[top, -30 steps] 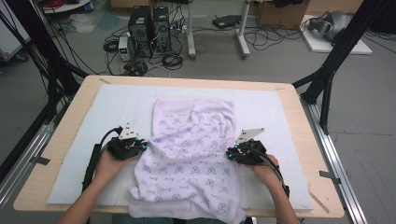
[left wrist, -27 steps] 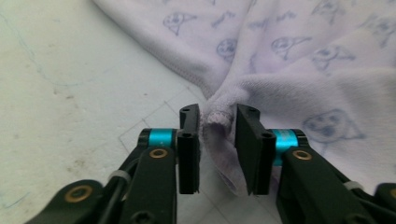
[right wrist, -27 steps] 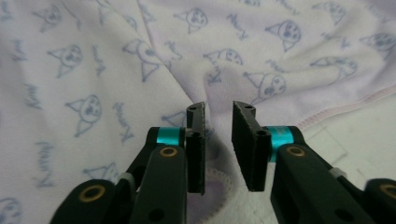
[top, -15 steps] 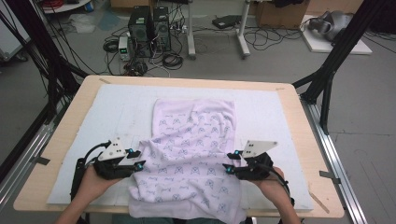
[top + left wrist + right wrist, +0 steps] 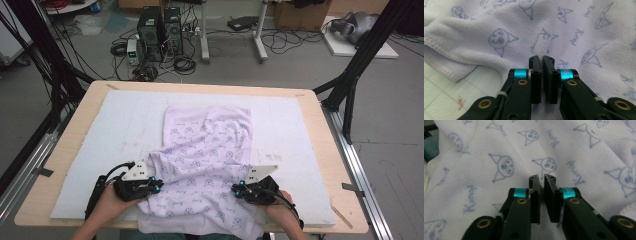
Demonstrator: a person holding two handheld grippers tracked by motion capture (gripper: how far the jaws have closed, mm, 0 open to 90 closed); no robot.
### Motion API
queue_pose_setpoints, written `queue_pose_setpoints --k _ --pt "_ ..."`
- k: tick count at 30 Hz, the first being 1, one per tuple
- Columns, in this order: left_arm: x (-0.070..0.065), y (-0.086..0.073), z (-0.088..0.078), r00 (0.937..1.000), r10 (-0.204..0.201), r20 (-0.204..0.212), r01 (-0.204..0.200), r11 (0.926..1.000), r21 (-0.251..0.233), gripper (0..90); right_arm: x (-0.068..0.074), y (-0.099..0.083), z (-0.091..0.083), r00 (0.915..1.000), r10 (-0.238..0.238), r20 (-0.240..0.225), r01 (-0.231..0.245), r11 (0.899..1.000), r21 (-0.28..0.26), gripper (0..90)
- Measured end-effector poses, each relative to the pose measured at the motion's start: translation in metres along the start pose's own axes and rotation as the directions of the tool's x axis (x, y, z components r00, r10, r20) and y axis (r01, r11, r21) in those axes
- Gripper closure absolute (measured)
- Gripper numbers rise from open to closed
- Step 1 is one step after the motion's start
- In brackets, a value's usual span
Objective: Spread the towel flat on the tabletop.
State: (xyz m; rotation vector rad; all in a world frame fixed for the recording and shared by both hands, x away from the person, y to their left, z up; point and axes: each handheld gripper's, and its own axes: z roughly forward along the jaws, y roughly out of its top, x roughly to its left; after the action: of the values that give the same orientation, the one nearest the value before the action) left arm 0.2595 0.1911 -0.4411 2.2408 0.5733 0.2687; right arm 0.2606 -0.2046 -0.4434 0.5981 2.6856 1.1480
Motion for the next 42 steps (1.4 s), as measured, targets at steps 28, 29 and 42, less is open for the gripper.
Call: queue_pose_setpoints --k 28,29,42 --pt "-0.001 -0.002 0.003 1.0 -0.005 0.002 0.005 0.9996 -0.027 67.2 -0.004 0.011 0.004 0.9984 -0.056 0.003 0.055 0.997 0.051 63.7" --pt "-0.002 -0.003 0.002 0.9999 0.005 0.009 -0.005 0.9997 -0.022 77.7 -0.005 0.008 0.005 0.999 -0.036 -0.025 0.036 0.999 0.026 71.8" --pt "-0.036 -0.017 -0.051 0.9996 0.012 0.027 -0.009 0.9923 -0.123 78.5 0.026 0.01 -0.026 0.9857 -0.105 -0.132 0.095 0.992 -0.08 84.3"
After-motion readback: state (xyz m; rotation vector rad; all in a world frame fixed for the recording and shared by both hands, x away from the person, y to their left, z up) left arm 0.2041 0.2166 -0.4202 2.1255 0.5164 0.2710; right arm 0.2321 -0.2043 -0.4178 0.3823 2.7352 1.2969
